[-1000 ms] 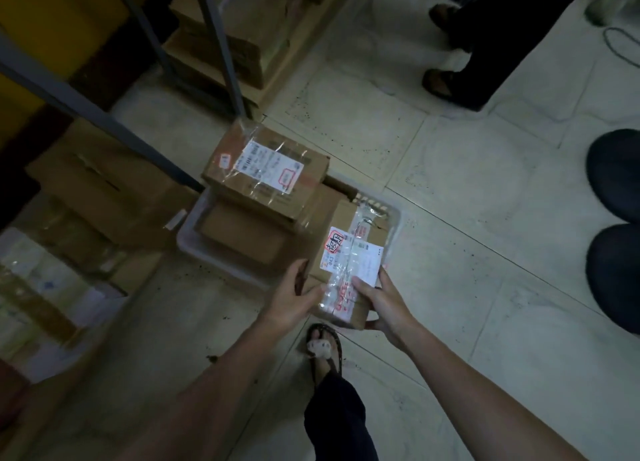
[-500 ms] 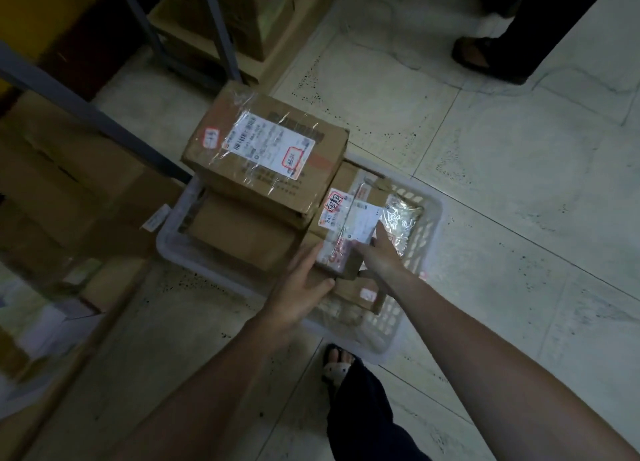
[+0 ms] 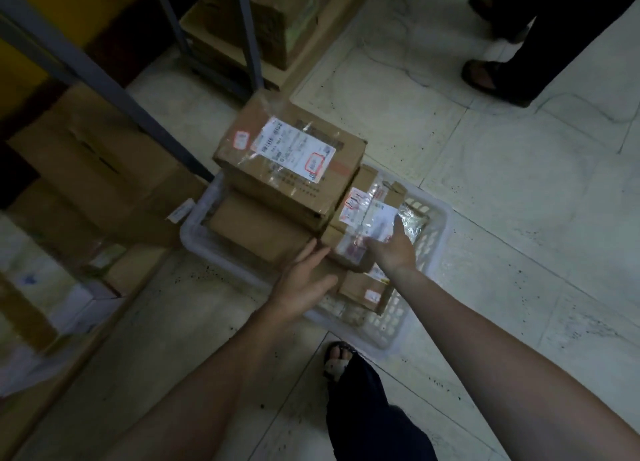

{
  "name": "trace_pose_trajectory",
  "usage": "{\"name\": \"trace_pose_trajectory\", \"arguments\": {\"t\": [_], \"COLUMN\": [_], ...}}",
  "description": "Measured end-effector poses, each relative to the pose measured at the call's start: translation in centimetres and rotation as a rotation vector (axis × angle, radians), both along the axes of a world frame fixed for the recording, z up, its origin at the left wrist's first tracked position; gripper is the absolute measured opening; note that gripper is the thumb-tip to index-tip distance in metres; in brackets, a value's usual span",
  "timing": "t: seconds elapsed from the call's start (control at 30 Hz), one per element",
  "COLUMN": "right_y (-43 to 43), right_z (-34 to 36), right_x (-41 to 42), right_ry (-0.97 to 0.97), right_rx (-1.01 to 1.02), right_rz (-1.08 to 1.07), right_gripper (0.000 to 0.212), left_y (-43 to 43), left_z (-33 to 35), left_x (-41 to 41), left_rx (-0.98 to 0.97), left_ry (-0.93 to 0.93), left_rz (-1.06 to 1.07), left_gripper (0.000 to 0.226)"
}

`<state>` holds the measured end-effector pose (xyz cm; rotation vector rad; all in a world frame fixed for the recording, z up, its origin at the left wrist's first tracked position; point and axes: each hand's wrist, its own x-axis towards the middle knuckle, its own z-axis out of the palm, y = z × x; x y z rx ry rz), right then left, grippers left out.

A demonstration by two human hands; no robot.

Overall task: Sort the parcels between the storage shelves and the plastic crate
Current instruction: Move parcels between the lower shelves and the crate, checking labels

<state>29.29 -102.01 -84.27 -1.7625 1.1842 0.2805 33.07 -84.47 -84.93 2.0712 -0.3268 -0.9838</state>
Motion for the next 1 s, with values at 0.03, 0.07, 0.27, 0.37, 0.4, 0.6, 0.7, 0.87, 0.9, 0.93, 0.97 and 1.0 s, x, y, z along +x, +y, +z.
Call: {"name": "trace_pose_trajectory", "arguments": {"t": [0.03, 0.07, 0.27, 0.37, 0.4, 0.6, 0.7, 0.87, 0.9, 0.93, 0.97, 1.0], "right_y": [0.8, 1.3, 9.2, 16.0, 18.3, 29.7, 35.3, 45.6, 47.9, 50.3, 52.9, 55.5], "right_z": [2.4, 4.4, 19.1, 27.6, 30.5, 45.5, 51.6, 58.1, 58.7, 59.2, 59.4, 59.3], "right_x": [0.5, 0.9, 8.3, 11.8, 12.3, 12.4, 12.9, 13.3, 13.0, 12.5, 11.9, 11.2], "right_ry": [-0.012, -0.033, -0.327, -0.494, -0.554, -0.827, -0.926, -1.01, -1.019, -1.023, -1.025, -1.03], "right_rx": [-0.056, -0.107, -0.276, -0.312, -0.331, -0.43, -0.397, -0.366, -0.36, -0.358, -0.358, -0.355], "right_rz": [0.057, 0.1, 0.453, 0.588, 0.622, 0.846, 0.912, 1.078, 1.1, 1.125, 1.16, 1.205], "right_gripper": [0.077, 0.074, 0.061, 0.06, 0.06, 0.056, 0.055, 0.061, 0.058, 0.055, 0.053, 0.053], "left_y": [1.3, 2.4, 11.0, 16.4, 18.2, 27.6, 33.1, 44.2, 46.4, 48.7, 51.0, 53.2], "left_z": [2.1, 3.9, 18.1, 27.1, 30.2, 46.6, 52.1, 55.9, 56.1, 56.2, 56.2, 56.1], "left_x": [0.5, 1.0, 5.0, 5.6, 5.4, 3.8, 2.4, -1.8, -3.0, -4.1, -5.4, -6.7], "left_rx": [0.014, 0.033, 0.13, 0.161, 0.166, 0.153, 0.173, 0.161, 0.175, 0.187, 0.207, 0.23], "left_ry": [-0.027, -0.053, -0.345, -0.518, -0.559, -0.798, -0.866, -0.904, -0.892, -0.867, -0.838, -0.822], "left_rz": [0.043, 0.071, 0.251, 0.355, 0.381, 0.582, 0.694, 0.979, 1.026, 1.072, 1.11, 1.133], "left_gripper": [0.053, 0.052, 0.049, 0.049, 0.047, 0.035, 0.035, 0.03, 0.03, 0.031, 0.032, 0.032]}}
